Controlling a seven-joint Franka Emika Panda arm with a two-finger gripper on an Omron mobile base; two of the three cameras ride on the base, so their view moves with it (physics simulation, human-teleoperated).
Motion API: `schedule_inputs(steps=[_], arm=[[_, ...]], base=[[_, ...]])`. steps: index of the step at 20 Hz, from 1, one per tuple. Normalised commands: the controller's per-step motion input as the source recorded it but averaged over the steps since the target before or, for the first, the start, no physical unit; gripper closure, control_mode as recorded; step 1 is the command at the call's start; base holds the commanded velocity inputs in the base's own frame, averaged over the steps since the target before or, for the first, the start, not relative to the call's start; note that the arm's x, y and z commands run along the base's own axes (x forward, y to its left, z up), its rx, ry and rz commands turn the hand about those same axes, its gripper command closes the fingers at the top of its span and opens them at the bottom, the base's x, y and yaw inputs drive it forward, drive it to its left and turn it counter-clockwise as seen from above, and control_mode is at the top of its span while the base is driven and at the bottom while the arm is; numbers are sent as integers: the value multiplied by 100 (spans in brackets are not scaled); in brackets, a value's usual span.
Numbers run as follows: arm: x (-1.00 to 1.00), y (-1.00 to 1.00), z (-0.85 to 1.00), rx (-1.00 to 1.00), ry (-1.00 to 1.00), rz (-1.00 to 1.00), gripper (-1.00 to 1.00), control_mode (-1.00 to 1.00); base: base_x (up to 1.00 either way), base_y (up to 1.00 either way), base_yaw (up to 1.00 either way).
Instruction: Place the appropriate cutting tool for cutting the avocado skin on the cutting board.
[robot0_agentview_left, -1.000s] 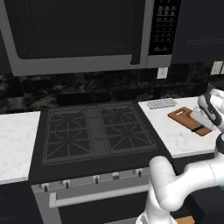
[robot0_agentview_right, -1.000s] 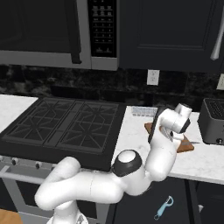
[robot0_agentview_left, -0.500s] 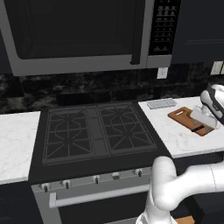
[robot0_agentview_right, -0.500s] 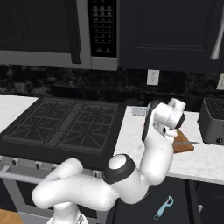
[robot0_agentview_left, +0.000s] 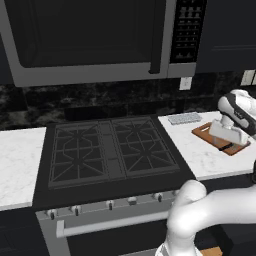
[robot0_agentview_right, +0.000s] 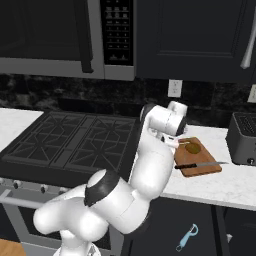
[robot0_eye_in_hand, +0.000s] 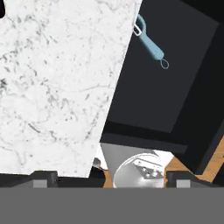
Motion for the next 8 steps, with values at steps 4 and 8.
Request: schedule_inputs(steps=[4,8], arm=[[-49,76,63,-7,2,0,-100,-100],[-43,76,58,-10,0,0,-100,-100]], base=[[0,0,0],[0,0,0]])
